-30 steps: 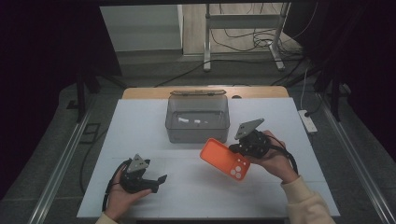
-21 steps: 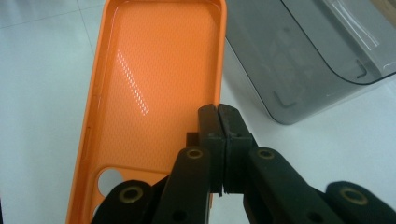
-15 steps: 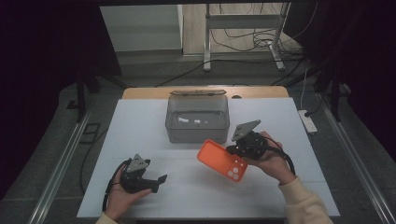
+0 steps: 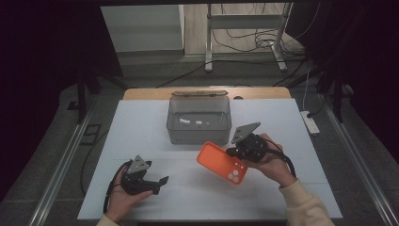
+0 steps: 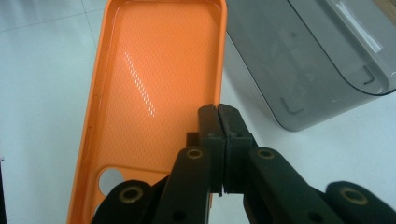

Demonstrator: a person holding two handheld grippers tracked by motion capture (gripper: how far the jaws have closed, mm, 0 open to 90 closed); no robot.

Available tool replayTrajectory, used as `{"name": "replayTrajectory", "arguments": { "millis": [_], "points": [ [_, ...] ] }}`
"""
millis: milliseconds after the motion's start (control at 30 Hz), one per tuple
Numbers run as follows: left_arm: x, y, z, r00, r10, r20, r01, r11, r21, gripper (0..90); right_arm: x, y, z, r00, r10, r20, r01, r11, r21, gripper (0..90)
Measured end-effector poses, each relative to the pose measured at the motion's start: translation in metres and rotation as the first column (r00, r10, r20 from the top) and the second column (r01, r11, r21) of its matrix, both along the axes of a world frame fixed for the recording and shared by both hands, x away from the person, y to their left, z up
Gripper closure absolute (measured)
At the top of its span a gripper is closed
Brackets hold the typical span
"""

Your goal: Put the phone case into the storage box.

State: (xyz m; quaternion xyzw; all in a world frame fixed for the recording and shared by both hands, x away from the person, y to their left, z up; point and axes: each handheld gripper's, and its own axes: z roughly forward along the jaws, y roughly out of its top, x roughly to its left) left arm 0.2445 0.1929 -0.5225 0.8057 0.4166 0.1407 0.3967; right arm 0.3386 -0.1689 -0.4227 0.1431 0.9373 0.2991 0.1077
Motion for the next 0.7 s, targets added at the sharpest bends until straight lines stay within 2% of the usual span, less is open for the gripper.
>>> {"name": "replayTrajectory", "arguments": {
  "millis": [167,333,500,700],
  "points": [
    [0.0,-0.001,0.002,1.0,0.0,0.003,0.0,1.0,0.001,9.9,0.0,0.0,-0.001,1.0,-0.001,0.002,0.001,1.0,0.0,88.9],
    [-0.001,-0.01,0.012,0.9997,-0.013,0.021,0.013,0.9999,0.005,10.0,0.0,0.001,-0.001,1.0,-0.004,0.004,0.004,1.0,0.001,88.9],
    [0.004,-0.016,0.018,0.9998,-0.018,0.01,0.018,0.9998,0.001,10.3,0.0,0.002,-0.002,1.0,0.001,0.006,-0.001,1.0,-0.001,89.0],
    [0.009,-0.023,0.027,0.9991,-0.041,-0.011,0.04,0.9984,-0.039,11.3,0.0,0.002,-0.002,0.9999,0.005,0.01,-0.005,1.0,-0.002,88.9]
  ]
}}
